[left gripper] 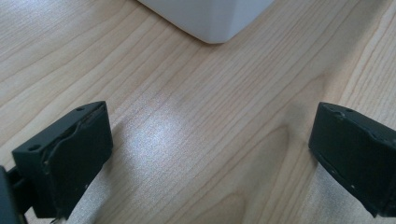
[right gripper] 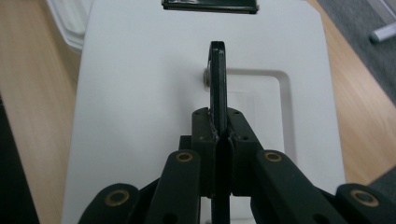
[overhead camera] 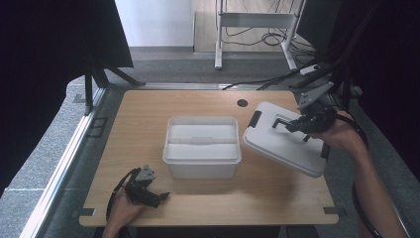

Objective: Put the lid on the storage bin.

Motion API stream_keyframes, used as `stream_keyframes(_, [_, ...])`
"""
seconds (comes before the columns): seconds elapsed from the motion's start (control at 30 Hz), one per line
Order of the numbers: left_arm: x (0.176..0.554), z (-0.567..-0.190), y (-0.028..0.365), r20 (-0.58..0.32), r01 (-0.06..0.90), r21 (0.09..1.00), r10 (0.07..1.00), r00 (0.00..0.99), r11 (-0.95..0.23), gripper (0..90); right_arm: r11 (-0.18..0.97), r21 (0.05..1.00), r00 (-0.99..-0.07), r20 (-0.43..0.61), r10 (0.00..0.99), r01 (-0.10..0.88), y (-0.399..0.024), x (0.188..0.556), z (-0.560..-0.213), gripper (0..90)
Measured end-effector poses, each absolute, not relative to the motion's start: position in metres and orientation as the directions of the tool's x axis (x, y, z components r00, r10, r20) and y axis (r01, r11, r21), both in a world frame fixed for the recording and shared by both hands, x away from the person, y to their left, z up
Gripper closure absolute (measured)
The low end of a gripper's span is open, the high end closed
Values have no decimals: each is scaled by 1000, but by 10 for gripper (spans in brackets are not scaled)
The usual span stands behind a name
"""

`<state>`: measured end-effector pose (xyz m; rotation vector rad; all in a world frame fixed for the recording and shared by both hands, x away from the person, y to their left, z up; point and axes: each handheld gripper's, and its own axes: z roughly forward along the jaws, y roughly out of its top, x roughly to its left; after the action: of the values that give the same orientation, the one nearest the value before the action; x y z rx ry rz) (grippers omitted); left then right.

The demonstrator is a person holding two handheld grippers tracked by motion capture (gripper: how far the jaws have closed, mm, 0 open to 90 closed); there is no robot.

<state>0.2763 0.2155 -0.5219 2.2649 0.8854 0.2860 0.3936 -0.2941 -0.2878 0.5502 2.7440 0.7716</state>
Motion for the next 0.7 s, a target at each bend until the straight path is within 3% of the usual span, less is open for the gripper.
stream_keyframes(0.27, [276, -522, 215, -39, 515, 665, 664, 747, -540, 0, 818, 551, -949, -136, 283, 165, -240, 399, -271, 840])
stream_keyframes(0.7, [276, -522, 215, -39, 512, 665, 659, 752, -545, 0, 843, 537, -989, -128, 76, -5, -125, 417, -287, 840])
